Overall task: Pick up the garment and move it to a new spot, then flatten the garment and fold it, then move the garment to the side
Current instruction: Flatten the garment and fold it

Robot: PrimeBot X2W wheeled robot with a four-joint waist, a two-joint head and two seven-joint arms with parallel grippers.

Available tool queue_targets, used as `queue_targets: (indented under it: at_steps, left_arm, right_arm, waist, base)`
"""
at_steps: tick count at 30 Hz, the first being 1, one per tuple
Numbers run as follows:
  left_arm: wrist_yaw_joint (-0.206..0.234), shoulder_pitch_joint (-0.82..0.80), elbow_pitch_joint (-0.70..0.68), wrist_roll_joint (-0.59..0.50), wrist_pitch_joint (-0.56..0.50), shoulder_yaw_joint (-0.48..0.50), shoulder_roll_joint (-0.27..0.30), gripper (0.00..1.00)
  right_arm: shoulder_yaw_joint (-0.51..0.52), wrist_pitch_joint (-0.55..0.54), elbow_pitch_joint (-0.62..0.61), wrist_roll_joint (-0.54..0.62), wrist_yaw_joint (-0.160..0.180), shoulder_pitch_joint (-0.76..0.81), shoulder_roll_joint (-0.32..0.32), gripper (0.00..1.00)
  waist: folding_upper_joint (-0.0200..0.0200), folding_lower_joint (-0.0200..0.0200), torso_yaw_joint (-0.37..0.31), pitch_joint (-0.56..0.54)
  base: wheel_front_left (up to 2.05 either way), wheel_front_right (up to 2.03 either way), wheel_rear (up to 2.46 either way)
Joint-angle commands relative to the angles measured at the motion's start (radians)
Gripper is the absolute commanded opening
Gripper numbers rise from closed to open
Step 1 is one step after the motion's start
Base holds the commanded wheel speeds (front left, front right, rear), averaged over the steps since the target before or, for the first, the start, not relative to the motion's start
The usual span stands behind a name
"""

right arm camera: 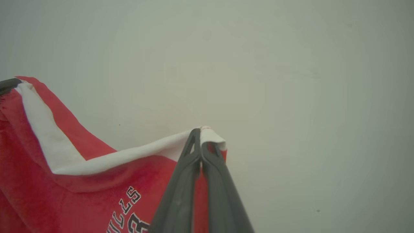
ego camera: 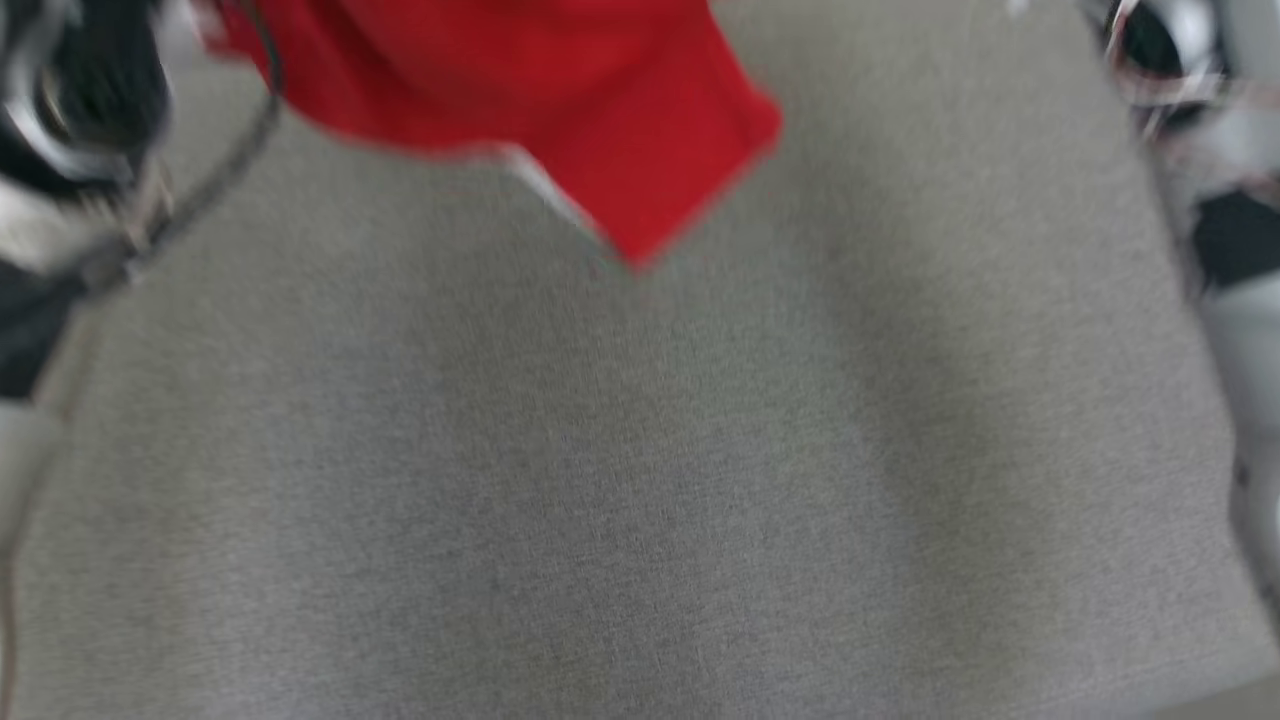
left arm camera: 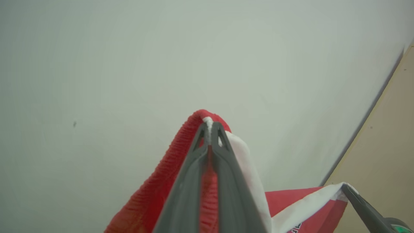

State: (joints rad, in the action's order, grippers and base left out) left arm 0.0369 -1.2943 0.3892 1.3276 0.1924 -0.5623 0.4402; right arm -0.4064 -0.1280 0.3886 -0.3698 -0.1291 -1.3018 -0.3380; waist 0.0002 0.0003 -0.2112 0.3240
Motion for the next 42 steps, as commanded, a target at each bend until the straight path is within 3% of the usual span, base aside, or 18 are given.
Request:
queue_targets:
  at_steps: [1, 8, 11, 17, 25, 31, 42]
  left_arm:
    - [-0.014, -0.093, 0.026, -0.065, 0.020, -0.007, -0.001, 0.00]
    - [-0.051, -0.296, 0.106, -0.180, 0.069, 0.046, -0.056, 0.00]
    - [-0.085, -0.323, 0.107, -0.239, 0.074, 0.131, -0.094, 0.00]
    - [-0.148, -0.180, 0.130, -0.334, 0.073, 0.228, -0.155, 0.00]
    - [-0.170, 0.104, 0.045, -0.337, 0.073, 0.320, -0.203, 0.00]
    - [-0.167, 0.367, -0.051, -0.239, 0.073, 0.384, -0.245, 0.00]
    - [-0.163, 0.726, -0.054, -0.168, 0.043, 0.290, -0.255, 0.00]
  right_arm:
    - [-0.001, 0.051, 0.034, 0.027, -0.003, -0.094, -0.006, 0.00]
    - [-0.003, 0.243, 0.132, 0.147, -0.003, -0.321, -0.013, 0.00]
    - [-0.009, 0.300, 0.190, 0.189, -0.003, -0.372, -0.013, 0.00]
    - [-0.058, 0.344, 0.288, 0.174, -0.002, -0.310, 0.012, 0.00]
    - [-0.222, 0.375, 0.230, 0.075, -0.002, -0.101, -0.030, 0.00]
    - [-0.279, 0.304, 0.104, -0.052, -0.002, 0.080, -0.107, 0.00]
    - [-0.184, -0.048, -0.198, -0.225, -0.002, 0.481, -0.278, 0.00]
  waist:
    - [-0.0002, -0.0003, -0.029, 0.205]
    - [-0.0002, -0.0003, -0.031, 0.315]
    - [-0.0002, -0.0003, -0.033, 0.345]
    - [-0.0002, -0.0003, -0.026, 0.368]
    - [-0.0002, -0.0003, -0.002, 0.274]
    - [-0.0002, -0.0003, 0.014, 0.134]
    - [-0.0002, -0.0003, 0.066, -0.095]
  base:
    - [0.00, 0.00, 0.00]
    - [0.00, 0.00, 0.00]
    - [0.00, 0.00, 0.00]
    - [0.00, 0.00, 0.00]
    - [0.00, 0.00, 0.00]
    - [0.00, 0.00, 0.00]
    - [0.00, 0.00, 0.00]
